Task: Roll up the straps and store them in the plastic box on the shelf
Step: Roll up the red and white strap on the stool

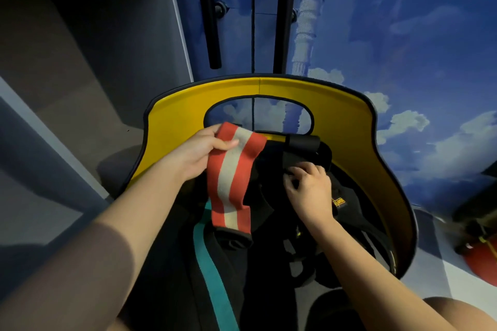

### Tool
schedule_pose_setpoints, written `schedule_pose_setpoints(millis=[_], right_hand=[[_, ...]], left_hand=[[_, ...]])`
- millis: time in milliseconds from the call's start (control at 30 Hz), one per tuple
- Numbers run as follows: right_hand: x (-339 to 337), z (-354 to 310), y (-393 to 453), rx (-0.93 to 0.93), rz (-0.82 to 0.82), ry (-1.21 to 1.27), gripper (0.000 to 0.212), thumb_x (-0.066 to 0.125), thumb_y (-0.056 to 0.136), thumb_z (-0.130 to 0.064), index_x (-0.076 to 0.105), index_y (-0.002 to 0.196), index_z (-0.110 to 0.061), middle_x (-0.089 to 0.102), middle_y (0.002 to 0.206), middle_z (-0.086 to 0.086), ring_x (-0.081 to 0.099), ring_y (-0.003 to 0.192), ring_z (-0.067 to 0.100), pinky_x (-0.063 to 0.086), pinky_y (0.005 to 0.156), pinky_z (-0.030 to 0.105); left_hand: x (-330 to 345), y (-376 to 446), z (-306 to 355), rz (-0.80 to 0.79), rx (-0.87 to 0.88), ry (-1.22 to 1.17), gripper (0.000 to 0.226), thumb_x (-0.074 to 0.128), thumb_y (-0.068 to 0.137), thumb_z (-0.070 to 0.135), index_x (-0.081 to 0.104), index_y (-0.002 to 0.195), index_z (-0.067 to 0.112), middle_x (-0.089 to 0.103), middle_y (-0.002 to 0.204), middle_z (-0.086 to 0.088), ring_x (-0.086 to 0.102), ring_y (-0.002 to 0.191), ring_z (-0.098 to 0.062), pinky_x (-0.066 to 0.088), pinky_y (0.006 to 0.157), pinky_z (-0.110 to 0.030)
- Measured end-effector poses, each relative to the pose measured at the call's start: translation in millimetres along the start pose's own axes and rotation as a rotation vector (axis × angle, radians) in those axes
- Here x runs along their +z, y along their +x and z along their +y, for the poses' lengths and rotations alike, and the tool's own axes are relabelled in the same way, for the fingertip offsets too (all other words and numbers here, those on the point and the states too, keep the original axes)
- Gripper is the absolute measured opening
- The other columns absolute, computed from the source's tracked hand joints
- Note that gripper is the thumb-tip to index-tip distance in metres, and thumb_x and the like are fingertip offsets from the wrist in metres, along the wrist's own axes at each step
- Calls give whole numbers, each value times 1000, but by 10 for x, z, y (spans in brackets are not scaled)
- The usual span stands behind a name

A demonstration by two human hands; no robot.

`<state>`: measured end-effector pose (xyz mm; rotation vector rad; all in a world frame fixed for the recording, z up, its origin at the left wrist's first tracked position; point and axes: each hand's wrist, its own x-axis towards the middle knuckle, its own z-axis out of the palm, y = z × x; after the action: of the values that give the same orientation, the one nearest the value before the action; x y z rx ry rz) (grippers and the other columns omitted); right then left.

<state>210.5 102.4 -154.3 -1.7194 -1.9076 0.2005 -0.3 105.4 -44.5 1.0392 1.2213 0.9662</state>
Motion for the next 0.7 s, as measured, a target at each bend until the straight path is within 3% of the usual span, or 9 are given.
schedule_pose_setpoints(millis=[33,100,167,267,400,467,533,600,700], right_hand=[[-9,-112,-4,24,27,214,29,55,92,-32,72,95,-10,66,99,7,58,97,29,43,82,35],[-60,-378,36,302,-222,726,47,43,95,-48,72,81,-12,68,83,4,63,87,24,44,79,32],[-77,-518,76,586,-499,1196,67,32,92,-63,71,93,-8,71,91,10,64,91,26,48,86,35],[-120,-518,119,688,-578,1644,75,34,89,-66,59,122,-3,64,119,19,60,110,31,44,101,44],[-164,-497,115,633,-463,1640,45,43,94,-45,66,104,-7,73,93,12,68,86,23,55,77,32],[-149,-489,95,589,-480,1599,50,43,94,-48,66,110,-6,71,104,14,67,94,23,54,83,32],[-146,-511,84,581,-481,1549,56,44,92,-52,64,115,-6,68,112,16,65,104,26,51,90,35],[-143,-542,84,589,-477,1486,57,44,91,-54,65,114,-6,69,110,16,65,104,27,50,93,36],[-111,-606,76,573,-496,1319,59,43,89,-60,69,106,-10,73,100,13,68,97,26,51,89,37]], left_hand=[[-2,-31,-21,0,3,-8,24,57,85,-3,61,98,17,71,91,-2,67,85,-16,54,76,-29],[1,-105,-85,-56,2,-4,26,57,85,-4,62,99,17,73,87,1,69,81,-13,56,73,-27],[10,-184,-165,-140,-37,22,28,57,83,-6,63,99,16,74,87,1,70,81,-14,57,72,-27],[-23,-267,-288,-279,-141,101,33,57,82,-8,63,108,11,72,100,-6,68,91,-20,57,79,-30],[-51,-326,-437,-398,-286,273,36,60,83,-5,59,116,8,65,118,-14,63,103,-24,52,92,-37],[-70,-326,-474,-416,-323,266,38,72,78,6,60,114,12,65,119,-12,63,106,-23,50,96,-38],[-69,-322,-491,-394,-360,202,68,83,63,40,58,120,15,64,122,-10,60,112,-23,48,99,-37],[-16,-297,-499,-292,-407,156,88,61,62,71,50,132,19,59,130,-3,54,120,-19,42,104,-36],[123,-226,-508,-181,-391,-64,78,26,80,75,53,127,19,62,124,-1,59,112,-14,47,94,-30]])
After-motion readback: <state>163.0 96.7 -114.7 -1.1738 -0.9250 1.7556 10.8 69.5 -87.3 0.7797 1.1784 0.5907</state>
